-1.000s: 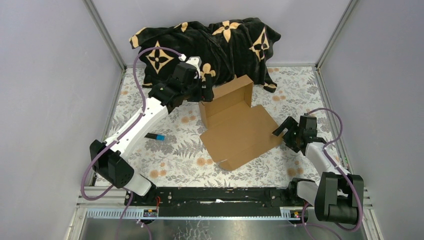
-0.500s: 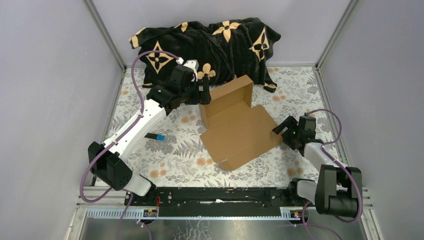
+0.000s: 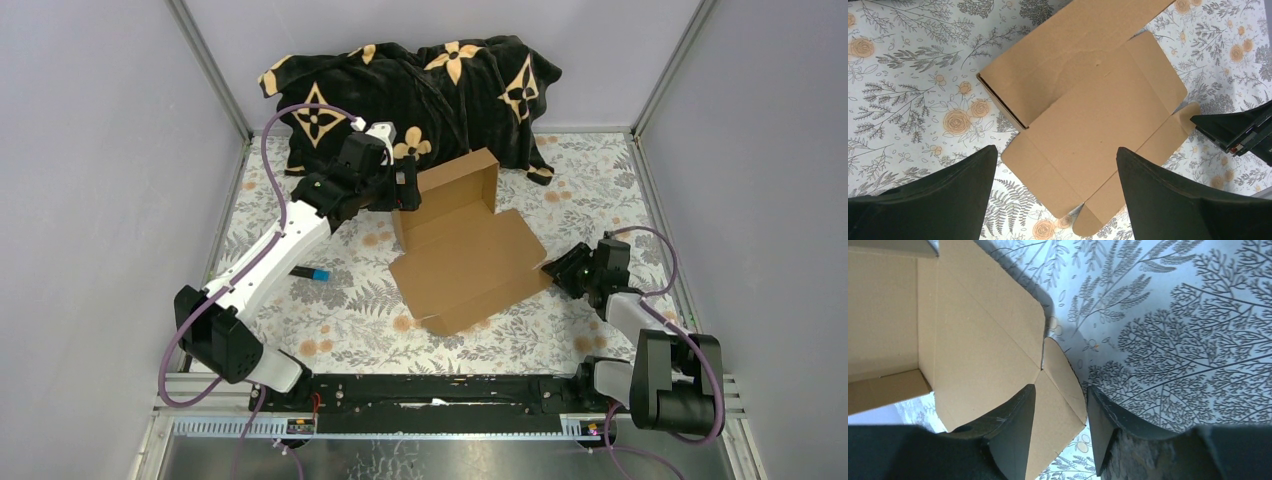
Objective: Fold the paper box
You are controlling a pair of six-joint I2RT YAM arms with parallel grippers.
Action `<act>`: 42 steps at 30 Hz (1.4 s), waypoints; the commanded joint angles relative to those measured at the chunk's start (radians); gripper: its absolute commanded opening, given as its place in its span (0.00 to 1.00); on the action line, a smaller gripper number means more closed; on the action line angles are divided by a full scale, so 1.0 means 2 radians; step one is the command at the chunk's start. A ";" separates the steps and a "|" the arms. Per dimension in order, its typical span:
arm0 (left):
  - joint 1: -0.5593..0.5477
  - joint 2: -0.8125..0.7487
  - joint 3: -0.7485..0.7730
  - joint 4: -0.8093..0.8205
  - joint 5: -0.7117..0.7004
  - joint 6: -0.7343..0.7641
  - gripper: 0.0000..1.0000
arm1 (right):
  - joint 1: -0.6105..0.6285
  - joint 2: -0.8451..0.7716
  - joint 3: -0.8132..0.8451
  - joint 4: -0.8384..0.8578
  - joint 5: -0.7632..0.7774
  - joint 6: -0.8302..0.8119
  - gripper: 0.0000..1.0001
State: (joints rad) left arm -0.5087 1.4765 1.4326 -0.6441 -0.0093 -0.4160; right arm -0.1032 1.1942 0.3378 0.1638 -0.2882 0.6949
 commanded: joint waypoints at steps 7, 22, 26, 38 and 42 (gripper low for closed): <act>0.006 -0.014 -0.013 0.024 0.017 0.004 0.95 | -0.001 -0.016 0.005 0.081 -0.070 0.017 0.35; 0.012 -0.016 -0.012 0.024 0.023 0.006 0.95 | 0.000 0.054 0.044 0.097 -0.109 -0.005 0.21; 0.013 -0.018 -0.011 0.023 0.023 0.007 0.95 | 0.000 0.061 0.056 0.099 -0.119 -0.007 0.13; 0.018 -0.031 -0.012 0.017 0.024 0.006 0.95 | 0.000 0.032 0.189 -0.097 -0.138 -0.092 0.02; 0.021 -0.040 -0.015 0.013 0.025 0.006 0.95 | 0.000 0.024 0.252 -0.187 -0.138 -0.129 0.00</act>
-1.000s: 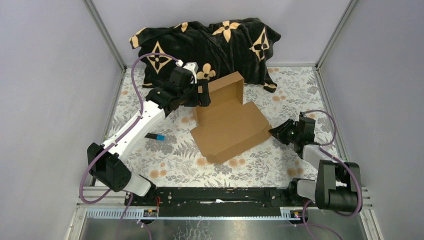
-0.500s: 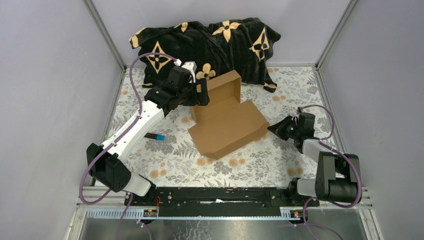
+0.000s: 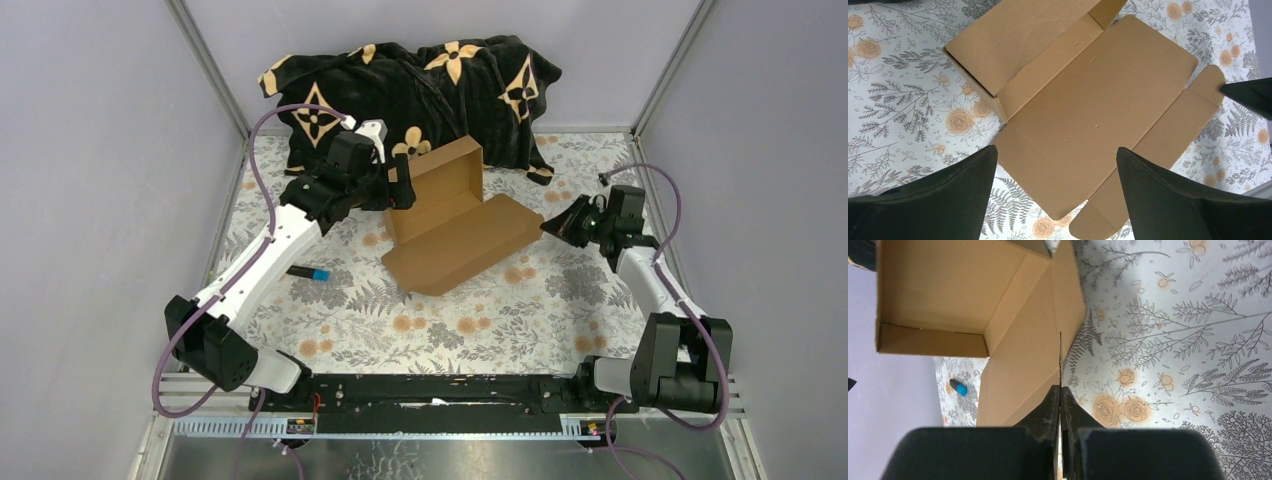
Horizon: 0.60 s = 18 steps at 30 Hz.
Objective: Fold the paper box
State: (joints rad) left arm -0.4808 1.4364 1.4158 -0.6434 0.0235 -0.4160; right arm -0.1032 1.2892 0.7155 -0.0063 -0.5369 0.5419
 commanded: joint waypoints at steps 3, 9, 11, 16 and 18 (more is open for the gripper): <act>0.009 -0.027 -0.011 0.013 0.011 0.006 0.95 | 0.000 -0.028 0.099 -0.144 -0.015 -0.055 0.00; 0.013 -0.034 -0.008 0.006 0.013 0.010 0.95 | 0.000 -0.029 0.173 -0.233 -0.037 -0.061 0.00; 0.016 -0.036 -0.010 0.006 0.016 0.011 0.95 | 0.000 -0.034 0.199 -0.267 -0.051 -0.065 0.00; 0.023 -0.046 -0.027 0.019 0.028 0.005 0.95 | 0.000 -0.047 0.292 -0.370 -0.057 -0.098 0.00; 0.023 -0.049 -0.035 0.026 0.035 0.001 0.95 | 0.000 -0.048 0.322 -0.406 -0.058 -0.106 0.00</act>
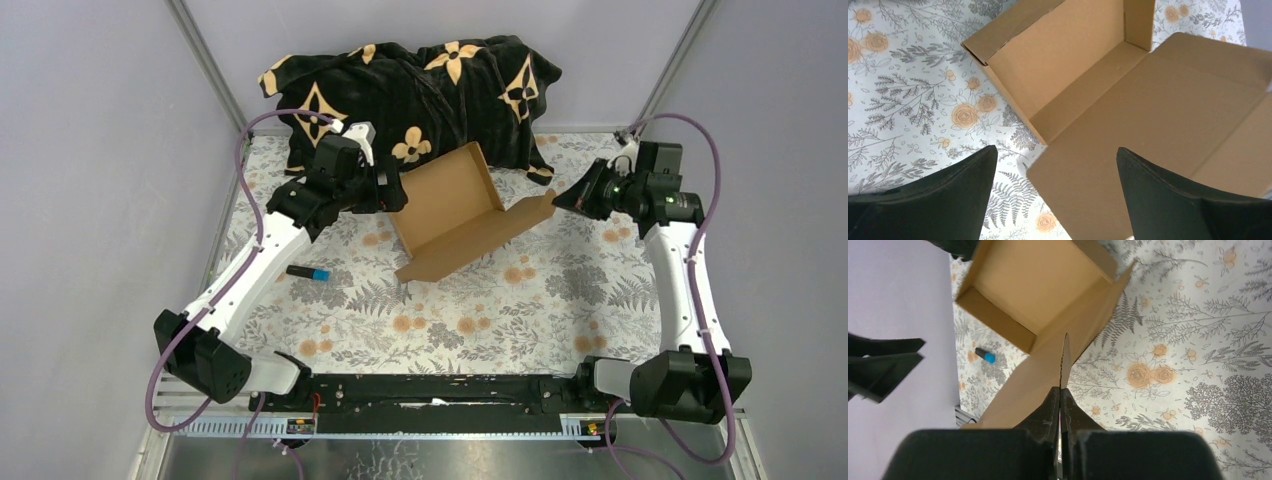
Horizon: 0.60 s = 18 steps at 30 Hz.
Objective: Fold the paper box
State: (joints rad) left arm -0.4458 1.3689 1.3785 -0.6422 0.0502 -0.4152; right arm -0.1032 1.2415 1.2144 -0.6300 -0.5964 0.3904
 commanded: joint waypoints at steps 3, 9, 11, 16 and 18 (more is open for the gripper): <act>0.006 -0.018 -0.020 0.029 0.028 -0.003 0.95 | 0.000 -0.033 0.085 -0.106 -0.036 -0.020 0.00; 0.008 -0.027 -0.020 0.022 0.027 0.003 0.95 | 0.000 -0.043 0.084 -0.102 -0.054 0.000 0.00; 0.009 -0.030 -0.022 0.022 0.028 0.004 0.95 | 0.000 -0.040 0.092 -0.105 -0.053 0.001 0.00; 0.012 -0.030 -0.032 0.027 0.032 0.001 0.95 | 0.000 -0.017 0.086 -0.086 -0.067 0.002 0.00; 0.012 -0.027 -0.034 0.028 0.032 0.001 0.95 | 0.001 -0.013 0.075 -0.066 -0.068 0.007 0.00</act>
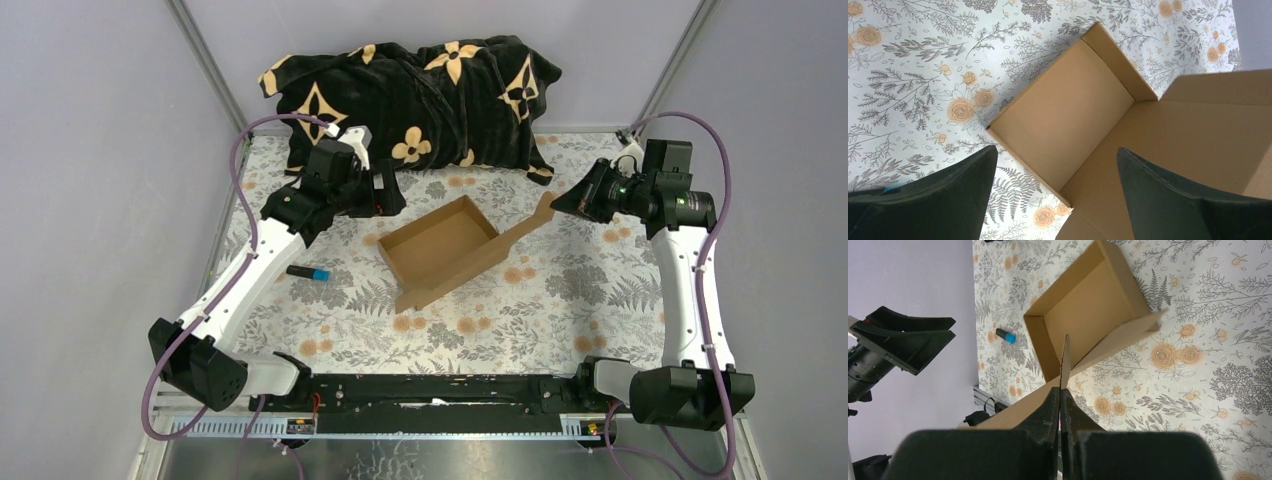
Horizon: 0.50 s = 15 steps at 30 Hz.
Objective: Fold the paper box
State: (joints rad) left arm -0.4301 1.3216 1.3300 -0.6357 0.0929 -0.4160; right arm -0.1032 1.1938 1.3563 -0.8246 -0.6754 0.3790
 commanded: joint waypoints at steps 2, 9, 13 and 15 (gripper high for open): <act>0.005 -0.002 -0.011 0.025 0.011 0.003 0.95 | 0.001 0.014 -0.001 0.049 -0.027 0.018 0.00; 0.006 0.003 -0.017 0.027 0.008 0.003 0.95 | 0.027 0.069 0.023 0.109 -0.025 0.035 0.02; 0.011 0.009 -0.030 0.033 0.007 0.005 0.95 | 0.074 0.109 0.049 0.149 -0.017 0.045 0.40; 0.015 0.012 -0.041 0.039 0.007 0.006 0.95 | 0.093 0.123 0.057 0.175 -0.017 0.052 0.48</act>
State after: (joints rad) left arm -0.4202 1.3312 1.2865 -0.6193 0.0978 -0.4156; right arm 0.0036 1.4017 1.4086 -0.6029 -0.6971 0.4522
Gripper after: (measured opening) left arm 0.951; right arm 0.420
